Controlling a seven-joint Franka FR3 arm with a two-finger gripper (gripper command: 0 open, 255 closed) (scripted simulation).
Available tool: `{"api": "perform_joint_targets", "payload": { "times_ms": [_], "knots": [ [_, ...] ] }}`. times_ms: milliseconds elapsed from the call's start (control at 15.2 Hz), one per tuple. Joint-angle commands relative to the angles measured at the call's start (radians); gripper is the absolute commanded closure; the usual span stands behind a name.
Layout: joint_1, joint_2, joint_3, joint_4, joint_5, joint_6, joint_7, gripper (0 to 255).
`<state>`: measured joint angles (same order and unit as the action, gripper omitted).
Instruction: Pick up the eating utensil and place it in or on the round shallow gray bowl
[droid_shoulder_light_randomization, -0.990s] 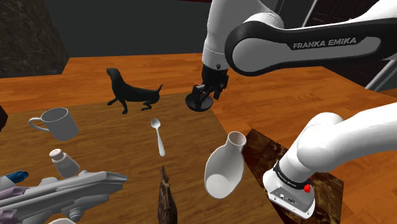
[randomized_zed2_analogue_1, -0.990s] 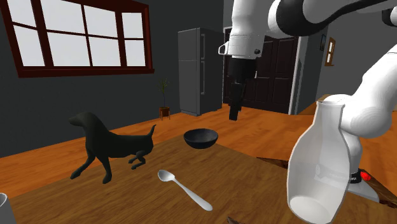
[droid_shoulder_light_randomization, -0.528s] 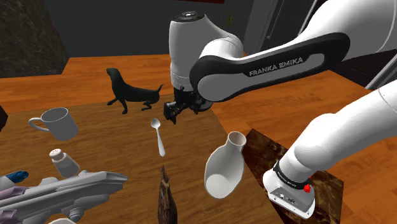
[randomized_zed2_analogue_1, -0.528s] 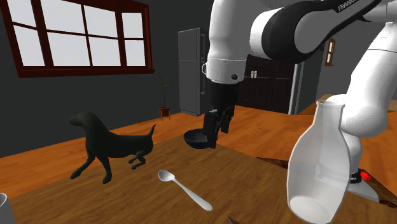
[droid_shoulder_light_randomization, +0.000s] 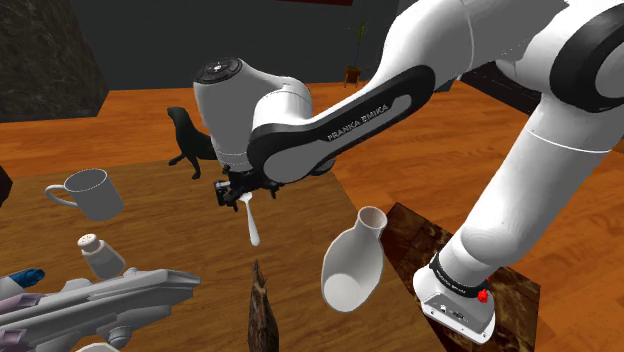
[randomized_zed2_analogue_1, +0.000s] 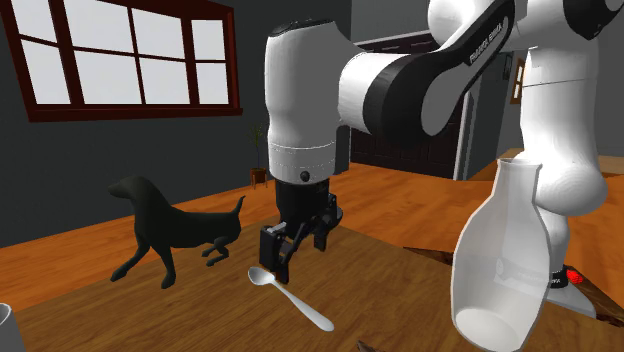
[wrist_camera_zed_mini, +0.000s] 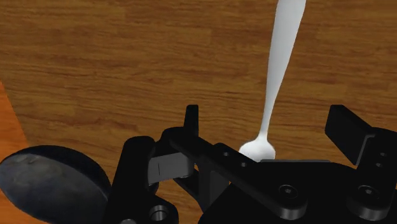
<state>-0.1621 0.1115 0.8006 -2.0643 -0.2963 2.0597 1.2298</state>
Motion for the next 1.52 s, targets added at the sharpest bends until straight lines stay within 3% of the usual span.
{"api": "perform_joint_targets", "payload": {
  "times_ms": [0, 528, 1056, 1122, 1452],
  "knots": [
    [0.039, 0.119, -0.009, 0.077, -0.102, -0.026, 0.125, 0],
    [0.056, 0.176, -0.045, 0.034, -0.162, 0.053, 0.166, 0],
    [0.056, 0.176, -0.045, 0.034, -0.162, 0.052, 0.166, 0],
    [0.056, 0.176, -0.045, 0.034, -0.162, 0.052, 0.166, 255],
    [0.056, 0.176, -0.045, 0.035, -0.162, 0.052, 0.166, 255]
  ]
}}
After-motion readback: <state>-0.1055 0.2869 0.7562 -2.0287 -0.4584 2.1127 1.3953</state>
